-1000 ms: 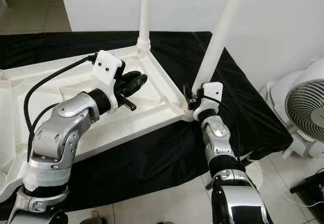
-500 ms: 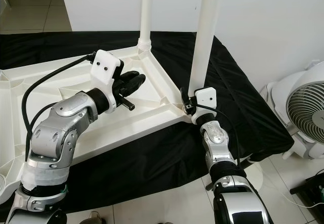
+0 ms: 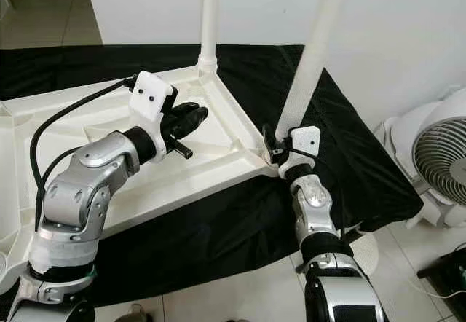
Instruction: Building children table
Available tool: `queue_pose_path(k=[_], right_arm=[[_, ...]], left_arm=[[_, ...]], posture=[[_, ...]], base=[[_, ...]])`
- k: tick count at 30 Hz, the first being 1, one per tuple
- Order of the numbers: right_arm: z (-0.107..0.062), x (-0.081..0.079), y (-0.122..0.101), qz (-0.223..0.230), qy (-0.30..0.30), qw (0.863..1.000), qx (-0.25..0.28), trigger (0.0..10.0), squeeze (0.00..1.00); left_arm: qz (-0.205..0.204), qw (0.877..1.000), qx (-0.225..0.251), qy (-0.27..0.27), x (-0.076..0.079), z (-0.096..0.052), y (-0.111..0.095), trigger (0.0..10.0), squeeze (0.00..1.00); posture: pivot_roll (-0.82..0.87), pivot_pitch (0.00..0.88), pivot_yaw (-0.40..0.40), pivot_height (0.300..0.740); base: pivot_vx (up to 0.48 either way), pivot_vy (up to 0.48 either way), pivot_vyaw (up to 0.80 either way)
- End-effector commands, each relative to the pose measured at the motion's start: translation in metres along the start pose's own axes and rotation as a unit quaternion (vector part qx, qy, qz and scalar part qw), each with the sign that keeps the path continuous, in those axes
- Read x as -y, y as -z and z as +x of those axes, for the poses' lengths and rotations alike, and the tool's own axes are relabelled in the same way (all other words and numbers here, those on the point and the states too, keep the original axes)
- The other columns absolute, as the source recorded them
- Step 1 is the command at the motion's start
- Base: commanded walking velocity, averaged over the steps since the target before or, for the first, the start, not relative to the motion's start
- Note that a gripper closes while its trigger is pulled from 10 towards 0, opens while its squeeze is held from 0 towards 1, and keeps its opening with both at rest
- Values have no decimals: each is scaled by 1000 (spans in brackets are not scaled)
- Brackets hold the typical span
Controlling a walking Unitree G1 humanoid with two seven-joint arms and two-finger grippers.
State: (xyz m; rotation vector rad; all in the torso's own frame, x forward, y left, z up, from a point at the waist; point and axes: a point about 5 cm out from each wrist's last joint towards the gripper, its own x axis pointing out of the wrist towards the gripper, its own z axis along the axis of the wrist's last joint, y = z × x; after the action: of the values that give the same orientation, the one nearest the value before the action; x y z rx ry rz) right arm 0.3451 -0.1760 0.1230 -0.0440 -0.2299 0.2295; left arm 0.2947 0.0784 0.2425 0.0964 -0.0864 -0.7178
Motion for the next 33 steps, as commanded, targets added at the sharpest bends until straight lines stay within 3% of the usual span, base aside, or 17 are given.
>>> queue_pose_path(k=[1, 8, 15, 21, 33], right_arm=[[-51, -2, 71, 57, 25, 979, -195, 10000, 0], [-53, -1, 75, 89, 44, 974, -201, 10000, 0], [-58, 3, 79, 163, 91, 962, -198, 10000, 0], [-62, 3, 82, 188, 108, 957, -194, 10000, 0], [-63, 9, 87, 151, 114, 949, -252, 10000, 0]], left_arm=[[5, 1000, 9, -27, -1, 0, -6, 10000, 0], [5, 1000, 10, -28, -1, -1, -7, 10000, 0], [6, 1000, 10, -28, -1, -1, -7, 10000, 0], [6, 1000, 10, -27, 0, -1, -8, 10000, 0], [8, 1000, 12, -26, -1, -1, -9, 10000, 0]], posture=[[139, 111, -26, 740], [140, 112, -28, 740], [141, 110, -26, 740], [140, 107, -24, 740], [141, 100, -25, 740]], base=[[0, 0, 0], [0, 0, 0], [0, 0, 0], [0, 0, 0], [0, 0, 0]])
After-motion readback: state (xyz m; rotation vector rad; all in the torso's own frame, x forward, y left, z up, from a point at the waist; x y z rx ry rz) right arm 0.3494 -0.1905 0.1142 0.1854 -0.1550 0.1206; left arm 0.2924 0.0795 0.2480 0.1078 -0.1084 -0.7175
